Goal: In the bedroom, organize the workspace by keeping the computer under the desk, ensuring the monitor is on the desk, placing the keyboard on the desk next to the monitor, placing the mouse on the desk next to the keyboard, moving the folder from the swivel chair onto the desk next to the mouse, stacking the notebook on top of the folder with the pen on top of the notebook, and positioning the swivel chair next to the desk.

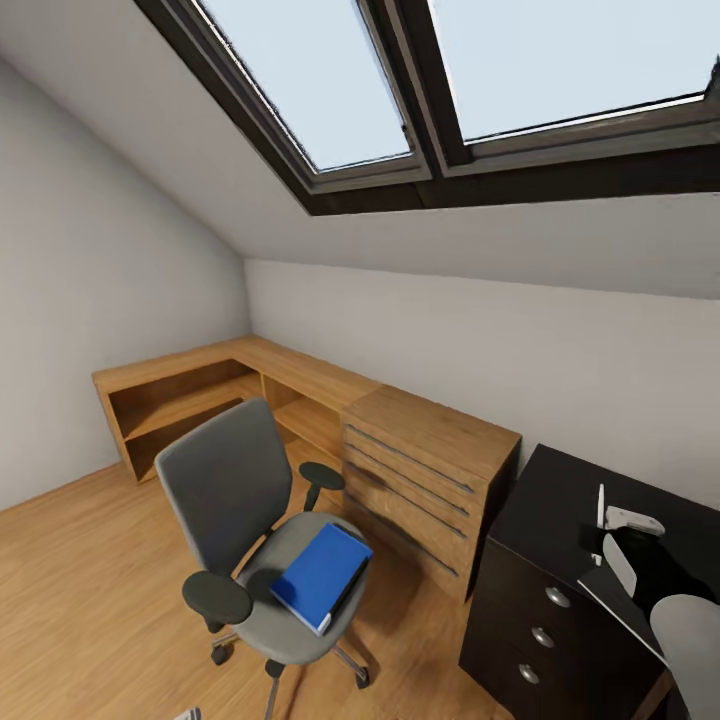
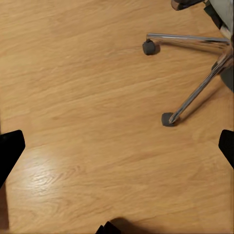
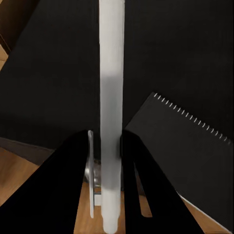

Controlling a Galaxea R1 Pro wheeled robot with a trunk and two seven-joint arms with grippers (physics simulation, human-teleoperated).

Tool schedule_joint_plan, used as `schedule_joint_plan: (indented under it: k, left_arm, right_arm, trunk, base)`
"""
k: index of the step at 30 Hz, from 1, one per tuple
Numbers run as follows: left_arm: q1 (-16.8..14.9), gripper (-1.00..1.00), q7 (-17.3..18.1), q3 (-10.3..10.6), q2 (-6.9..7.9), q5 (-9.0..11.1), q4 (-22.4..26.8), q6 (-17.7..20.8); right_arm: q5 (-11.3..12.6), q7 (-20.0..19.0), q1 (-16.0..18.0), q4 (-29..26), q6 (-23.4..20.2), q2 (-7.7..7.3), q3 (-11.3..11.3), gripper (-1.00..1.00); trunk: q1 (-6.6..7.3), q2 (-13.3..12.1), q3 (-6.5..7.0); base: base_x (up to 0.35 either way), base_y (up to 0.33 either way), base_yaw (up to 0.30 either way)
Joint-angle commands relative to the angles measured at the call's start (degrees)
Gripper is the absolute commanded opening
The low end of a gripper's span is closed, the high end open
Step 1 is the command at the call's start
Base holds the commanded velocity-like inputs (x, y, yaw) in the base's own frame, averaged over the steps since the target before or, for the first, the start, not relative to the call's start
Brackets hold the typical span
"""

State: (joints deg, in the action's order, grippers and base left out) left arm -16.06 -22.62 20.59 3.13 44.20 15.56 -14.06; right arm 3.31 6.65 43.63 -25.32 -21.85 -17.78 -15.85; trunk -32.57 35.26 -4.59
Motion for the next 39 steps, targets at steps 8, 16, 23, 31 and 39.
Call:
schedule_joint_plan:
  k: [8, 16, 23, 31, 39]
  left_arm:
    - [-0.03, 1.00, -0.32, 0.56, -0.05, 0.45, 0.08, -0.18]
    - [-0.03, 1.00, -0.31, 0.72, -0.13, 0.45, 0.07, -0.18]
    - [-0.03, 1.00, -0.32, 0.92, -0.14, 0.45, 0.04, -0.18]
    - [-0.03, 1.00, -0.42, 2.32, -1.14, -1.55, 0.05, -0.90]
    - [-0.03, 1.00, -0.46, 2.83, -3.16, -4.38, -1.47, -4.29]
  right_arm:
    - [0.46, 0.05, 0.05, -0.08, -0.28, 0.08, -0.06, -1.00]
    - [0.46, 0.03, 0.05, -0.08, -0.30, 0.15, -0.06, -1.00]
    - [0.47, 0.02, 0.05, -0.08, -0.30, 0.19, 0.08, -1.00]
    - [0.47, 0.02, 0.05, -0.08, -0.30, 0.21, 0.03, -1.00]
    - [0.47, 0.03, 0.05, -0.08, -0.30, 0.20, 0.03, -1.00]
  trunk:
    - [-0.02, 0.10, -0.11]
    - [-0.02, 0.10, -0.11]
    - [-0.02, 0.10, -0.11]
    - [-0.02, 0.10, -0.11]
    - [-0.02, 0.10, -0.11]
  base:
    - [-0.005, 0.000, -0.097]
    - [0.000, 0.000, -0.010]
    - [0.000, 0.000, 0.000]
    - [0.000, 0.000, 0.000]
    - [0.000, 0.000, 0.000]
